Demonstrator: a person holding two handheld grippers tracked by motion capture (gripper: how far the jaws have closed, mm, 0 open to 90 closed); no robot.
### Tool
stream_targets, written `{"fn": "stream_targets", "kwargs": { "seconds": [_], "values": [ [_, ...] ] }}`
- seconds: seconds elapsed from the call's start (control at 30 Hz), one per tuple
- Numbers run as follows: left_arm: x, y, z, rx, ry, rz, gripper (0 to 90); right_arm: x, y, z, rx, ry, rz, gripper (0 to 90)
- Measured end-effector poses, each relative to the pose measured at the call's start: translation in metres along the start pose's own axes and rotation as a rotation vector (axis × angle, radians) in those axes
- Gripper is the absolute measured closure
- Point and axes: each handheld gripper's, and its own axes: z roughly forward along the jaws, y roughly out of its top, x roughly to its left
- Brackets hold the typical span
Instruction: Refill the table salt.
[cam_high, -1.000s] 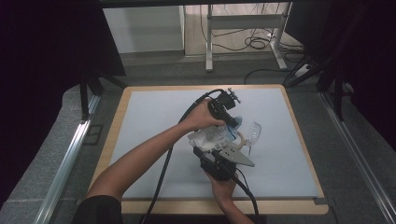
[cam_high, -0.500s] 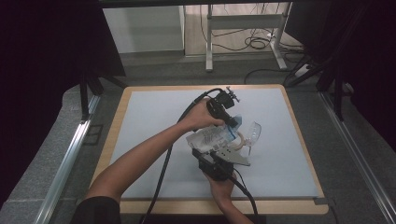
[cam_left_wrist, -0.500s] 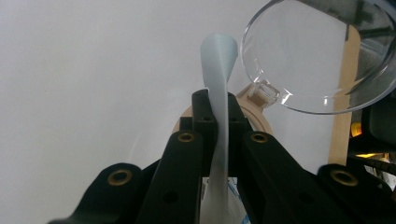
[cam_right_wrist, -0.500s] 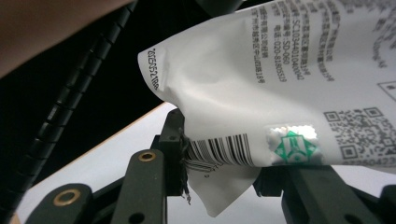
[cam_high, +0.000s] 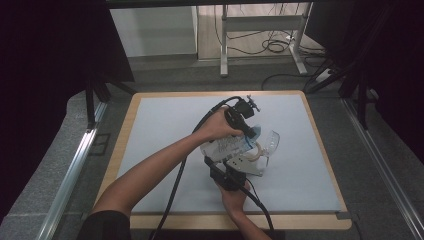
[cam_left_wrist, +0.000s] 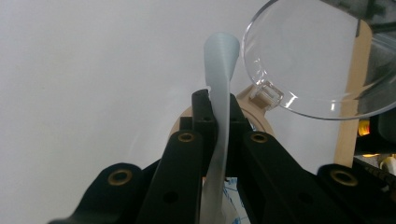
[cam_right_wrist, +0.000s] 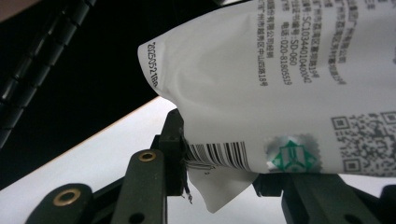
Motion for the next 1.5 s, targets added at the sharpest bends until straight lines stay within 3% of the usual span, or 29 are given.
{"fn": "stream_targets", "kwargs": {
  "seconds": [0.43, 0.87, 1.5],
  "values": [
    [0.001, 0.0, 0.0, 0.024, 0.011, -0.007, 88.1, 0.003, 0.001, 0.003, -0.024, 0.004, 0.018, 63.1],
    [-0.001, 0.001, 0.001, 0.034, 0.013, -0.012, 87.6, 0.0, -0.002, 0.011, 0.007, -0.016, 0.017, 63.1],
    [-0.002, 0.003, 0.003, 0.057, 0.031, -0.02, 87.3, 0.002, 0.001, 0.019, -0.055, -0.011, 0.047, 63.1]
  ]
}}
